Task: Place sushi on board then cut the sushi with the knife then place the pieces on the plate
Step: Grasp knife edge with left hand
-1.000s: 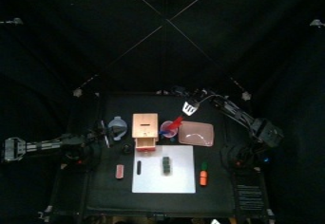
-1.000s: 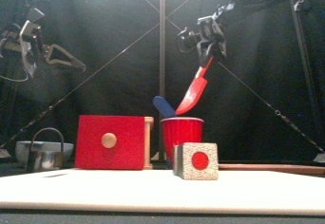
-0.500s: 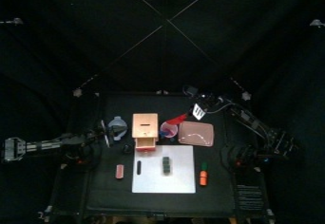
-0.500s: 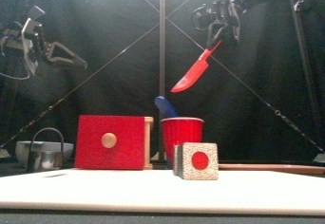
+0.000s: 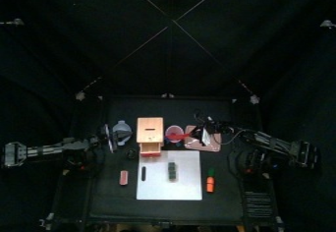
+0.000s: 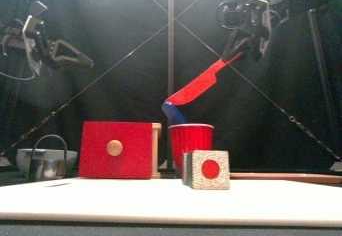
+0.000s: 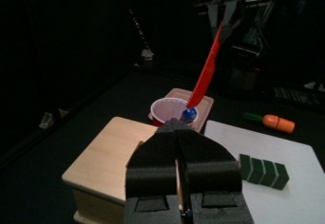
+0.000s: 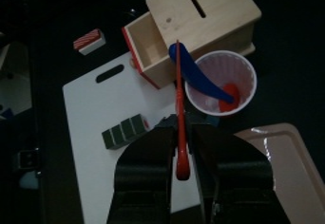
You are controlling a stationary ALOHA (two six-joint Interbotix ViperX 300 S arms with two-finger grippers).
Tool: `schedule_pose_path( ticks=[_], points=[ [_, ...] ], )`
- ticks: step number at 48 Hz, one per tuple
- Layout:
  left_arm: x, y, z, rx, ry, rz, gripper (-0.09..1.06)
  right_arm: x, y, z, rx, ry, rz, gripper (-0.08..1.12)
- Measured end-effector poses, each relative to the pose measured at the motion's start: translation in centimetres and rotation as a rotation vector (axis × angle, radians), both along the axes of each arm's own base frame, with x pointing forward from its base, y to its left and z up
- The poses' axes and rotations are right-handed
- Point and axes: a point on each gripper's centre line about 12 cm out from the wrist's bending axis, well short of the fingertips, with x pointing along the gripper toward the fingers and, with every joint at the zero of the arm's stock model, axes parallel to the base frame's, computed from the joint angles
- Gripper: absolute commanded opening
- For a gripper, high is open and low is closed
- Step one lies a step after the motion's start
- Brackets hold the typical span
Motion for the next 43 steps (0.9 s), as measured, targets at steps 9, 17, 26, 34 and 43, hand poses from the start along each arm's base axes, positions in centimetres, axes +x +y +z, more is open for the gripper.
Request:
schedule_pose_path(
  ticks=[9,17,26,34,43],
  points=[
    [0.6,-0.6,0.2,0.004,0.006,-0.036,0.12,-0.2,2.3,-1.8,-0.116,-0.111,0.034,0.53],
    [2.0,-1.5,-0.2,0.014,0.05,-0.097,0.12,0.1,4.7,-3.1,-0.235,-0.169,0.127,0.52],
    [4.2,-3.1,0.3,0.033,0.075,-0.189,0.13,0.6,6.8,-3.4,-0.277,-0.253,0.182,0.52],
    [5.7,-4.6,0.3,0.029,0.095,-0.261,0.26,0.6,7.1,-3.9,-0.28,-0.286,0.177,0.52],
    [7.4,-7.2,-0.9,-0.004,0.151,-0.351,0.51,0.5,7.3,-4.2,-0.292,-0.328,0.168,0.52]
  ],
)
